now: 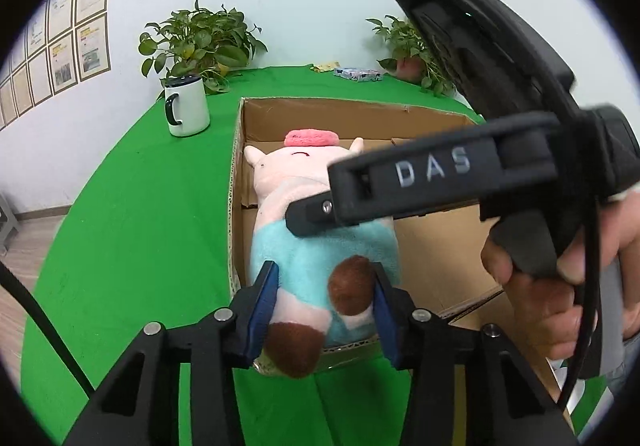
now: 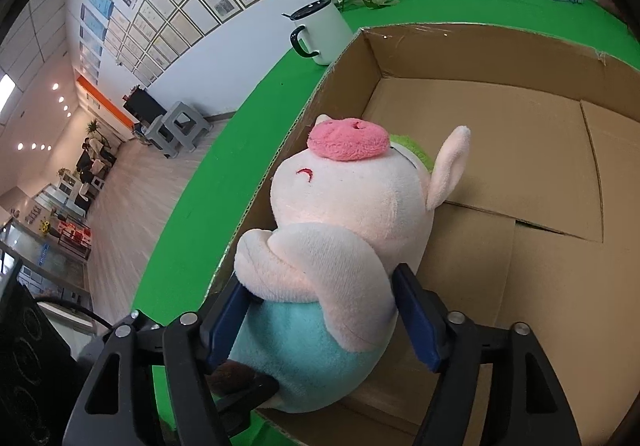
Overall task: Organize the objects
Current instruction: 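Lower the plush pig into the box corner and open the right gripper, then grasp the long cardboard insert tray with the left gripper, then lift the cardboard insert tray and carry it over the large box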
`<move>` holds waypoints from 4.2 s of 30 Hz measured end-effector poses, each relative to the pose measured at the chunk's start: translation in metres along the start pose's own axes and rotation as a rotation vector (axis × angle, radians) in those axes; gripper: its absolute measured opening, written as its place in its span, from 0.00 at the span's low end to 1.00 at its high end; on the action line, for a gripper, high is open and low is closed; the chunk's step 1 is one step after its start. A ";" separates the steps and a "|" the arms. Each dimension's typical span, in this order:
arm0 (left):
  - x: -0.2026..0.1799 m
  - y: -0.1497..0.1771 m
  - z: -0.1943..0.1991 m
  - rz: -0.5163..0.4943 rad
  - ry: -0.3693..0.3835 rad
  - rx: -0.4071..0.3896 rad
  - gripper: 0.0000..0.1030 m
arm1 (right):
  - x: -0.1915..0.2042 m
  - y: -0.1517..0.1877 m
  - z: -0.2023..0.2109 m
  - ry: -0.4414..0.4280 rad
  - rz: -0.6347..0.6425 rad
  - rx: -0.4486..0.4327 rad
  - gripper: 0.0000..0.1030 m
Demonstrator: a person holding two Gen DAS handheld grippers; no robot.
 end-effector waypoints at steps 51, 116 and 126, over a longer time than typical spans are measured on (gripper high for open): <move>-0.109 0.044 0.079 0.038 0.116 -0.136 0.74 | -0.078 0.241 0.207 0.424 -0.083 -0.413 0.99; -0.096 0.138 0.060 0.188 0.129 0.131 0.26 | 0.004 0.334 0.157 0.223 0.126 -0.190 0.28; -0.102 0.145 0.064 0.172 0.120 0.115 0.20 | 0.014 0.321 0.146 0.279 0.084 -0.216 0.19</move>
Point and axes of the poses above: each gripper's, at about its wrist camera, not at the fingertips, and z roughly against the way its jaws point, x to its left, y to its underside, the point moved 1 cm from there along -z, roughly the way its jaws point, and after that the axes turned 15 degrees about y, right-handed, at the moved point
